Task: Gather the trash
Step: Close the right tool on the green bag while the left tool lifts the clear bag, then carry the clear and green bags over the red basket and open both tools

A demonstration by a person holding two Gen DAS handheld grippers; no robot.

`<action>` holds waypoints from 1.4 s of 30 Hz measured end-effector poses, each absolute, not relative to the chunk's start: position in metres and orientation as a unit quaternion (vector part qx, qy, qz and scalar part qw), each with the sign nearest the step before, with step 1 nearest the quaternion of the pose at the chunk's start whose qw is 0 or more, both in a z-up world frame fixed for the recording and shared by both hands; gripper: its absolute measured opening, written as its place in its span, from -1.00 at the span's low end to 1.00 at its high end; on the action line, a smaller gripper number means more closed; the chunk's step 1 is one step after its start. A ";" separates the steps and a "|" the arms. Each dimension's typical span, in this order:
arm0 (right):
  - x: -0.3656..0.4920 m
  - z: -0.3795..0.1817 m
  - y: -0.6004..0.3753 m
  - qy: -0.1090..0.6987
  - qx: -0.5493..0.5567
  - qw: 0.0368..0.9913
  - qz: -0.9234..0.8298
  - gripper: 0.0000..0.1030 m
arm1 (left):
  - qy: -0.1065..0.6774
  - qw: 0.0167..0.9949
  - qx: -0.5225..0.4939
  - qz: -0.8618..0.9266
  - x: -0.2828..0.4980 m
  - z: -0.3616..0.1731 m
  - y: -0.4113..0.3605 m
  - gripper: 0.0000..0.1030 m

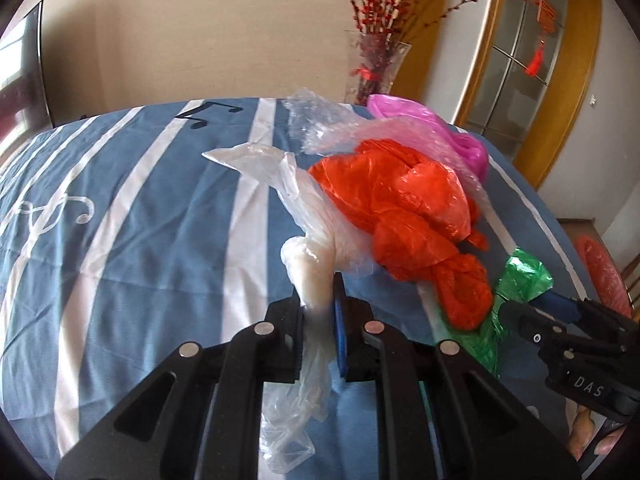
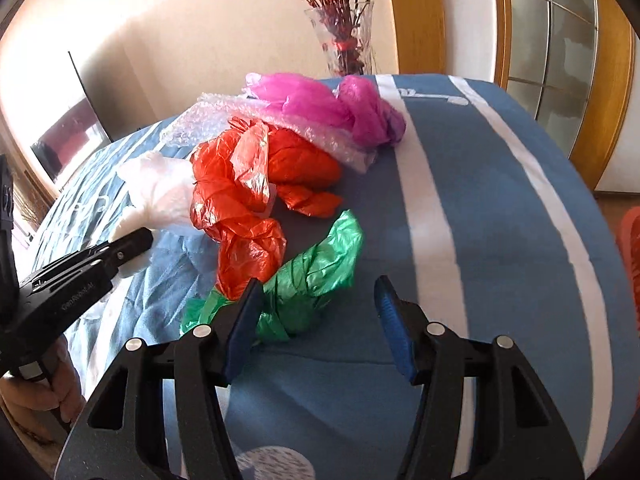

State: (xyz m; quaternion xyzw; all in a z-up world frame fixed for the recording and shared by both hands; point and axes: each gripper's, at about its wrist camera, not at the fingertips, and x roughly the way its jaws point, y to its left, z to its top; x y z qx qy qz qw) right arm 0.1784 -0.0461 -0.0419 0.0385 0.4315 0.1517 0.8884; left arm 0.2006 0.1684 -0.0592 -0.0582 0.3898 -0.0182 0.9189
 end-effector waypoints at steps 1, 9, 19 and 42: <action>0.178 -0.042 -0.044 0.434 0.038 0.887 0.153 0.13 | 0.389 0.919 -0.060 -0.016 0.201 -0.059 0.170 -0.74; 0.170 -0.048 -0.038 0.442 0.021 0.881 0.169 -0.39 | 0.376 0.924 -0.062 -0.015 0.196 -0.046 0.171 -0.74; 0.149 -0.037 -0.114 0.424 0.063 0.897 0.109 -0.43 | 0.349 0.935 -0.052 -0.036 0.176 -0.017 0.140 -0.73; 0.089 0.005 -0.291 0.335 0.116 0.934 -0.047 -0.43 | 0.319 0.926 -0.025 -0.199 0.164 0.020 -0.045 -0.73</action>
